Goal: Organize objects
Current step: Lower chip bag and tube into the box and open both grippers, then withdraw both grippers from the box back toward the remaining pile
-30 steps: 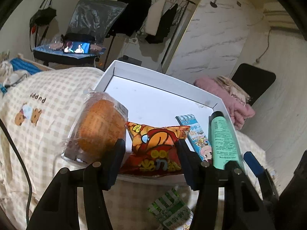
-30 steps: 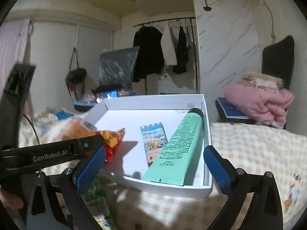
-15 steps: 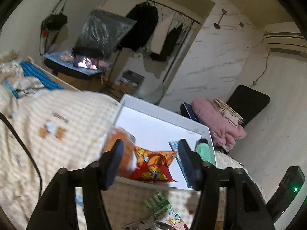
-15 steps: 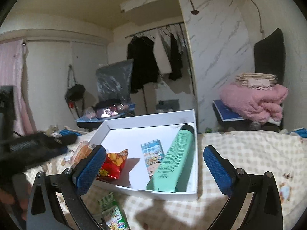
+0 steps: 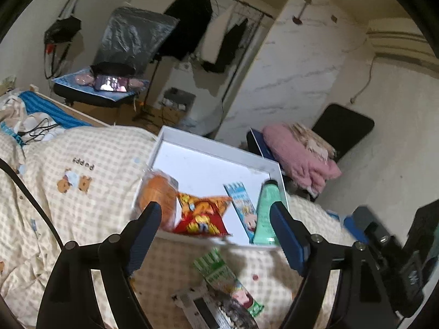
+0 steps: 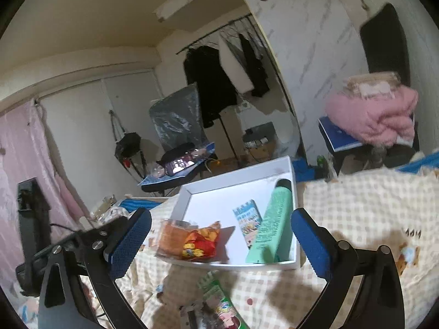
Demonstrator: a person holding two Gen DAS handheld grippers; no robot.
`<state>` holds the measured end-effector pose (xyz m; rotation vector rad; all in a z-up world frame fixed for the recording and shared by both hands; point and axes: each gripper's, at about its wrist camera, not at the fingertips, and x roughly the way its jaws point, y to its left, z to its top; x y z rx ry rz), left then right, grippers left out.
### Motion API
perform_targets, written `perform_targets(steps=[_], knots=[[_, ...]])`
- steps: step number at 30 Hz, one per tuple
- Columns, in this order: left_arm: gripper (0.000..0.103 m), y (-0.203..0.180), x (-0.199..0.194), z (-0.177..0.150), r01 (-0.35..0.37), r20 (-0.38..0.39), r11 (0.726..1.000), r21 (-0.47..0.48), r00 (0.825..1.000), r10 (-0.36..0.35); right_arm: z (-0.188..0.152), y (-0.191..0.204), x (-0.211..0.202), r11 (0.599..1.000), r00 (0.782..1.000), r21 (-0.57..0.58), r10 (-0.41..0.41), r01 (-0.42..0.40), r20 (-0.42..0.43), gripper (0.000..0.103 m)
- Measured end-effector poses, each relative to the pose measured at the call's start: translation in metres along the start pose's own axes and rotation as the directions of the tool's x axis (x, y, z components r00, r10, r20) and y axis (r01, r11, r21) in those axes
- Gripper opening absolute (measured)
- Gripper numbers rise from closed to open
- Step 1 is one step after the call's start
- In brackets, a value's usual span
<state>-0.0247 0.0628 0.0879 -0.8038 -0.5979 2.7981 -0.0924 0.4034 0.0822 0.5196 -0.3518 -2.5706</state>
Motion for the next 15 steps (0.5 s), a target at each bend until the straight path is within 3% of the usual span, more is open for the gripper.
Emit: perform_targets(steps=[8,12,13,15], knots=[[0.087,-0.015,0.001,-0.007,-0.042,-0.080,0.996,0.082,0.996,0.049,0.001,0.025,-0.015,0.995,0.999,-0.095,0.032,-0.033,-0.011,0.102],[0.088,-0.020,0.006,-0.011,-0.095,-0.148,0.987,0.130,0.982,0.114,0.002,0.028,-0.016,0.993,0.999,-0.107,0.036,-0.040,-0.040,0.102],[0.090,-0.020,0.009,-0.012,-0.105,-0.173,0.984,0.142,0.977,0.129,0.002,0.028,-0.016,0.993,0.998,-0.109,0.033,-0.039,-0.050,0.102],[0.103,-0.020,0.015,-0.016,-0.130,-0.225,0.977,0.168,0.960,0.166,0.002,0.028,-0.014,0.993,0.996,-0.114,0.025,-0.034,-0.080,0.102]])
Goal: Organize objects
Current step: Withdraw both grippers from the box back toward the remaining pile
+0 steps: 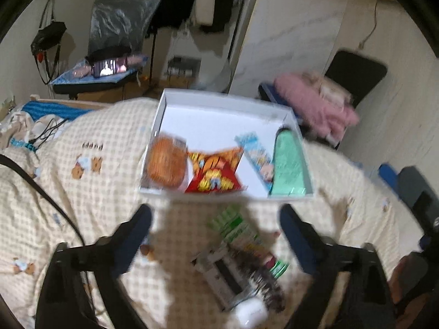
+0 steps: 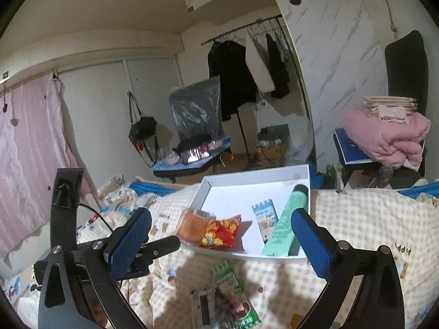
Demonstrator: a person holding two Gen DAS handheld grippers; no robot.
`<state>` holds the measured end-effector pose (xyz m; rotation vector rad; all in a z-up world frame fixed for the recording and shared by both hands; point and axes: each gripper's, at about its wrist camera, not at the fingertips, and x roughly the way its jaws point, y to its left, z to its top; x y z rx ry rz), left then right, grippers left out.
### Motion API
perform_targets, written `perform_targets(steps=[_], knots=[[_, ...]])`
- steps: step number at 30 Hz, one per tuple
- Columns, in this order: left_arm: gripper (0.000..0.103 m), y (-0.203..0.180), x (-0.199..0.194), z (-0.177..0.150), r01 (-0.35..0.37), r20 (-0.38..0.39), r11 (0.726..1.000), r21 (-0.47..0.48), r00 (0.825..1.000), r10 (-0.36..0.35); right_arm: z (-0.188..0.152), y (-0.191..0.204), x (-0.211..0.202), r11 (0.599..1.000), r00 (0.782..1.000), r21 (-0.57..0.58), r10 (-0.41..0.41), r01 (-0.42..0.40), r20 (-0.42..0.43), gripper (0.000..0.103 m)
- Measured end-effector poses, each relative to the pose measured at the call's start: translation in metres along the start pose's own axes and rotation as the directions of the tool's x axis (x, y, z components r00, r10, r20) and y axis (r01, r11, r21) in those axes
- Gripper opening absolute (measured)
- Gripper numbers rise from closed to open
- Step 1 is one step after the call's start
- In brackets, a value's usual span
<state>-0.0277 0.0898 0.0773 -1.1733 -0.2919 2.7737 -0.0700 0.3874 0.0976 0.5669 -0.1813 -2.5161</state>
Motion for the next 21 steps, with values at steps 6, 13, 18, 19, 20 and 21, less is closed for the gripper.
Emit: perform_targets(steps=[6,13,18,19,20,21], knots=[[0.103,-0.006,0.004,-0.006,-0.021,-0.023,0.998,0.067,0.999,0.023,-0.004,-0.006,0.009,1.000,0.995,0.016,0.010,-0.008,-0.098,0.102],[0.103,-0.014,0.017,-0.010,-0.045,-0.077,0.985,0.168,0.995,0.059,-0.017,-0.015,0.035,1.000,0.964,0.025,-0.002,0.009,-0.266,0.102],[0.103,-0.008,0.024,-0.011,0.017,-0.136,0.992,0.126,0.991,0.000,-0.025,-0.011,0.043,1.000,0.951,-0.005,-0.011,0.009,-0.309,0.102],[0.103,-0.008,0.026,-0.011,0.020,-0.144,0.992,0.122,0.990,-0.002,-0.026,-0.010,0.044,1.000,0.950,-0.012,-0.010,0.006,-0.314,0.102],[0.103,-0.007,0.026,-0.011,0.021,-0.146,0.993,0.119,0.989,-0.004,-0.026,-0.009,0.044,1.000,0.949,-0.016,-0.010,0.005,-0.315,0.102],[0.103,-0.007,0.027,-0.011,0.020,-0.146,0.993,0.118,0.989,-0.002,-0.026,-0.008,0.044,1.000,0.948,-0.022,-0.010,0.003,-0.317,0.102]])
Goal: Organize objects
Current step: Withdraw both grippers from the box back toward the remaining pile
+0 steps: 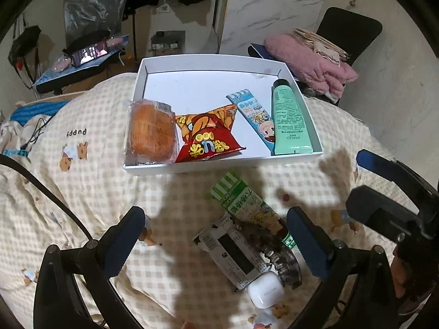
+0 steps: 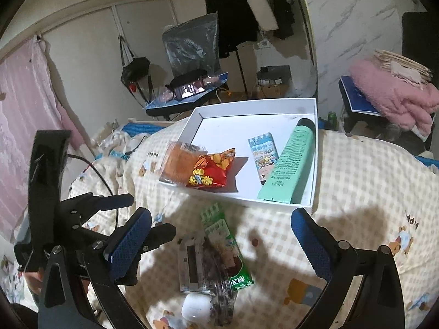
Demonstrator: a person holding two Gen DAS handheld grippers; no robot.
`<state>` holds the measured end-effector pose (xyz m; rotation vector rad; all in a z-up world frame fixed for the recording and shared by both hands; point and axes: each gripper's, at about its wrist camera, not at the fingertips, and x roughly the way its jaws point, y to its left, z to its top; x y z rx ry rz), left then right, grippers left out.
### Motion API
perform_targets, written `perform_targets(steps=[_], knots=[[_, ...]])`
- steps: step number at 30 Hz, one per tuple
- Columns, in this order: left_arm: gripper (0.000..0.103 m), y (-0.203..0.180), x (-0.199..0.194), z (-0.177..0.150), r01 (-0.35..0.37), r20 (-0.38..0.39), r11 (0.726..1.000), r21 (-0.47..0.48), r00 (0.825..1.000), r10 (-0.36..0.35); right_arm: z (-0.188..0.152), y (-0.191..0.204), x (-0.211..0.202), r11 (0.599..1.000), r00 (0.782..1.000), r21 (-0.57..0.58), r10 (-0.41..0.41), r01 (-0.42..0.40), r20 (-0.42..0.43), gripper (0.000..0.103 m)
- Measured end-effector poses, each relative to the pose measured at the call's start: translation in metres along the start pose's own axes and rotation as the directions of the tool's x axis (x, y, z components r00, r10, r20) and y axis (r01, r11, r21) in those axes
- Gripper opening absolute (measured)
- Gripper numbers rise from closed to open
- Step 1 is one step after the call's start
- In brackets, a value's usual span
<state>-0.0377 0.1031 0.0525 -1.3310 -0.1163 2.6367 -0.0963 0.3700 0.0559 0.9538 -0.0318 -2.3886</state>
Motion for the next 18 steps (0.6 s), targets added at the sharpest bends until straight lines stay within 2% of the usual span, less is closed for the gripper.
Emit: perform_targets(steps=[7,14,18], knots=[[0.103,-0.005,0.003,-0.003,-0.027,0.016,0.997,0.075,1.000,0.026,-0.001,0.002,0.002,1.000,1.000,-0.014,-0.001,0.001,-0.008,0.102],[0.103,0.013,0.013,-0.007,-0.056,-0.021,0.998,0.035,0.998,0.057,0.000,-0.006,0.003,1.000,1.000,0.026,-0.007,0.007,0.002,0.102],[0.103,0.018,0.016,-0.011,-0.038,-0.036,0.999,0.026,0.999,0.039,0.001,-0.008,0.005,0.999,1.000,0.035,-0.014,0.014,0.004,0.102]])
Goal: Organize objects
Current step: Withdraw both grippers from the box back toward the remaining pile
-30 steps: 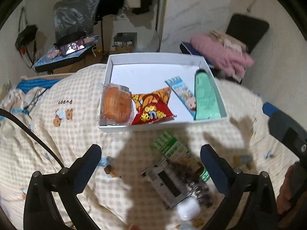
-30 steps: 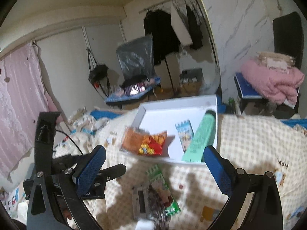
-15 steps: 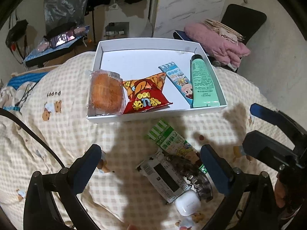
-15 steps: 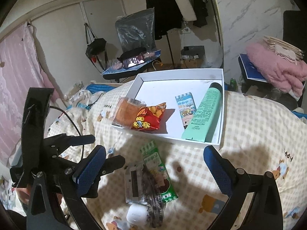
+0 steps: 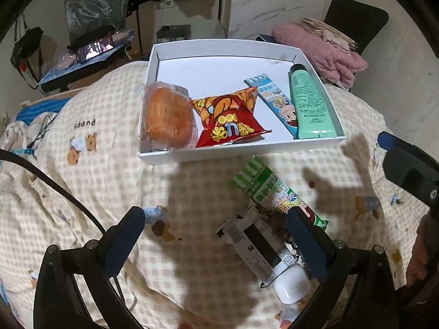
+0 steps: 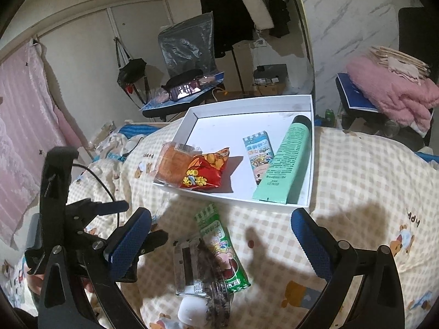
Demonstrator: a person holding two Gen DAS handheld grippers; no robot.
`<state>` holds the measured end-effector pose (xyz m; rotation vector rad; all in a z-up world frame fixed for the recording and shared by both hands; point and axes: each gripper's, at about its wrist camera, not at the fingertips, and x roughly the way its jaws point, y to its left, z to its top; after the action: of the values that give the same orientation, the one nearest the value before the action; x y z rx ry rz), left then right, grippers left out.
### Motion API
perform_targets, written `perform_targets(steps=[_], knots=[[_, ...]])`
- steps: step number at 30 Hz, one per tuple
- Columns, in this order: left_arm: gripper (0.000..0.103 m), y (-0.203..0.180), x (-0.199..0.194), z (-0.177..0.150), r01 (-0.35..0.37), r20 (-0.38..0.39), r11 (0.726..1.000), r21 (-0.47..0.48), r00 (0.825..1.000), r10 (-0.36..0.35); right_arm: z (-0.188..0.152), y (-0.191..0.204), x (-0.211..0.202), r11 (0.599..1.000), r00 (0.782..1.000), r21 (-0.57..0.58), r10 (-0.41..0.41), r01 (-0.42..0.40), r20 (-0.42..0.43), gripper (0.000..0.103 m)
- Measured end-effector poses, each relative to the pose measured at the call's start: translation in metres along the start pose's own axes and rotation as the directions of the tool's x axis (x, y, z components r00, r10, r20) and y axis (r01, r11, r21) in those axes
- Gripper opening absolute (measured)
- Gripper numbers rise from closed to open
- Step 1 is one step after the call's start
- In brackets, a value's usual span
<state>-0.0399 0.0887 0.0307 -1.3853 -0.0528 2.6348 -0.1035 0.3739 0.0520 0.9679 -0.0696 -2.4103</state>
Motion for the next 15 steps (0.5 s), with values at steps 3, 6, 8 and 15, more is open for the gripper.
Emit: perform_targets(steps=[3,6,8,15], knots=[[0.103,-0.004,0.003,-0.004,0.031,-0.024,0.999,0.017,0.999,-0.031,-0.001,0.002,0.002,1.000,1.000,-0.011,0.004,-0.004,-0.008,0.102],[0.103,-0.012,0.005,-0.009,0.035,-0.027,0.998,0.051,0.999,-0.034,-0.004,0.005,0.002,1.000,1.000,-0.023,0.010,-0.010,-0.003,0.102],[0.103,-0.016,0.004,-0.012,0.030,-0.021,0.998,0.063,0.999,-0.028,-0.008,0.005,0.002,1.000,1.000,-0.024,0.015,-0.015,-0.007,0.102],[0.103,-0.020,0.004,-0.027,0.088,-0.008,0.994,0.061,0.996,-0.087,-0.022,-0.001,0.004,0.999,0.999,0.031,0.035,-0.035,-0.021,0.102]])
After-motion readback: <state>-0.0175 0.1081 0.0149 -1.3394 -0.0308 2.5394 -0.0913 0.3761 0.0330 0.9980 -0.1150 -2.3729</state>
